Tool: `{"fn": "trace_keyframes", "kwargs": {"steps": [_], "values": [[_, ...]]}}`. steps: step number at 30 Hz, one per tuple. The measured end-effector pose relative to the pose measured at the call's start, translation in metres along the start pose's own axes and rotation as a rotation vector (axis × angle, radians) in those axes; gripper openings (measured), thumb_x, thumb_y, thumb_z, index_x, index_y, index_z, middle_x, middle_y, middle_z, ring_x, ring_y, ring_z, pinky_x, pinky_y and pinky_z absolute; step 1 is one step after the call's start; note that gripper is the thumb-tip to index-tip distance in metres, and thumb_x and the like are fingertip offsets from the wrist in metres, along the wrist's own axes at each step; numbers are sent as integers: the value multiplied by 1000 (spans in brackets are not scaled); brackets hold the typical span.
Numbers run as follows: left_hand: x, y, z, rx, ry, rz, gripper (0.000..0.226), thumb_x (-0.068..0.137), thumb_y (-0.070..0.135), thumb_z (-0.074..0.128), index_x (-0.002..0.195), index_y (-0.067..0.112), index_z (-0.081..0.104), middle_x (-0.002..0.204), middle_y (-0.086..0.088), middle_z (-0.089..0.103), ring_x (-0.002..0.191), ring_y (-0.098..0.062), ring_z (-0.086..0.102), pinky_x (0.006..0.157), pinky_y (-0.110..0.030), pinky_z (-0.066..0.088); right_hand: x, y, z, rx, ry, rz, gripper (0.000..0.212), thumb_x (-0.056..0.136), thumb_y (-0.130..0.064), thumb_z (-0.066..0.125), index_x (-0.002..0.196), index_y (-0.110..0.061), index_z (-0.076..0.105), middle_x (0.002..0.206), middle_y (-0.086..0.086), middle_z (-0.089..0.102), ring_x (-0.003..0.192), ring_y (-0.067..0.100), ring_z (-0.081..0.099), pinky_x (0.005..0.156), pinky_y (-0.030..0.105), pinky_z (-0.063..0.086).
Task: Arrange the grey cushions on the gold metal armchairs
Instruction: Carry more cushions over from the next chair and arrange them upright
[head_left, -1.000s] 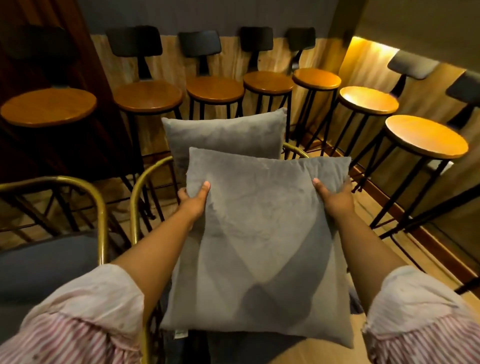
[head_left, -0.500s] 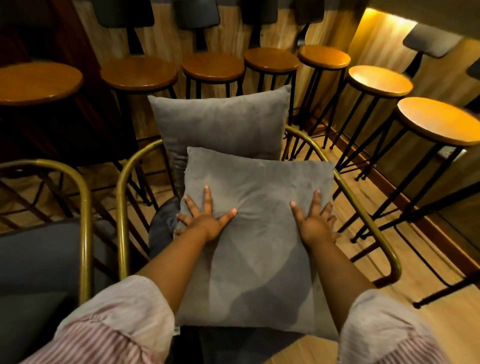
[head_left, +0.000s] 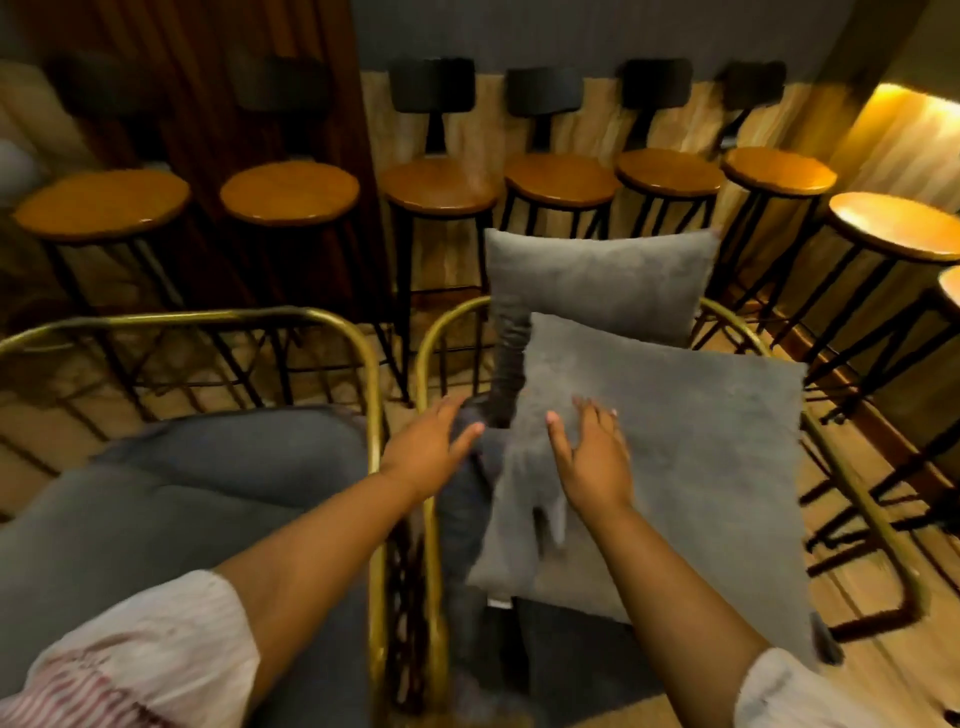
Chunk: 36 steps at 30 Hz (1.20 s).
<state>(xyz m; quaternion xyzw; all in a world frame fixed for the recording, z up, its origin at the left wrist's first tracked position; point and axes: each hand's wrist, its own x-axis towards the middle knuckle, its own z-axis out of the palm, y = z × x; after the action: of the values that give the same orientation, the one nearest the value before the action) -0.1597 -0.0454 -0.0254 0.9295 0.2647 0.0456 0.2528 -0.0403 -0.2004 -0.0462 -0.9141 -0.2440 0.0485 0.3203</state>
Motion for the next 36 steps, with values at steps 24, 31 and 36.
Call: {"fn": "trace_keyframes", "kwargs": {"steps": [24,31,36], "values": [[-270,-504,-146,-285,182,-891,70,92,46,47,150,15,24,154,-15,31,140,-33,33,113,-42,28,-185,-242,397,305,-494,447,79,84,-39,64,143,2,30,147,26,37,136,36,36,110,37,26],[-273,-576,-130,-388,57,-1035,76,89,55,44,152,25,14,157,-13,24,143,-36,27,114,-49,26,-196,-218,441,519,-355,719,109,65,-52,76,149,-12,20,152,17,31,136,36,36,114,45,30],[-255,-608,-123,-544,-17,-1107,97,75,73,49,151,28,11,159,-11,20,143,-38,26,114,-53,26,-218,-192,454,679,-322,745,90,70,-50,74,144,-20,33,145,6,43,127,31,48,107,48,39]]}}
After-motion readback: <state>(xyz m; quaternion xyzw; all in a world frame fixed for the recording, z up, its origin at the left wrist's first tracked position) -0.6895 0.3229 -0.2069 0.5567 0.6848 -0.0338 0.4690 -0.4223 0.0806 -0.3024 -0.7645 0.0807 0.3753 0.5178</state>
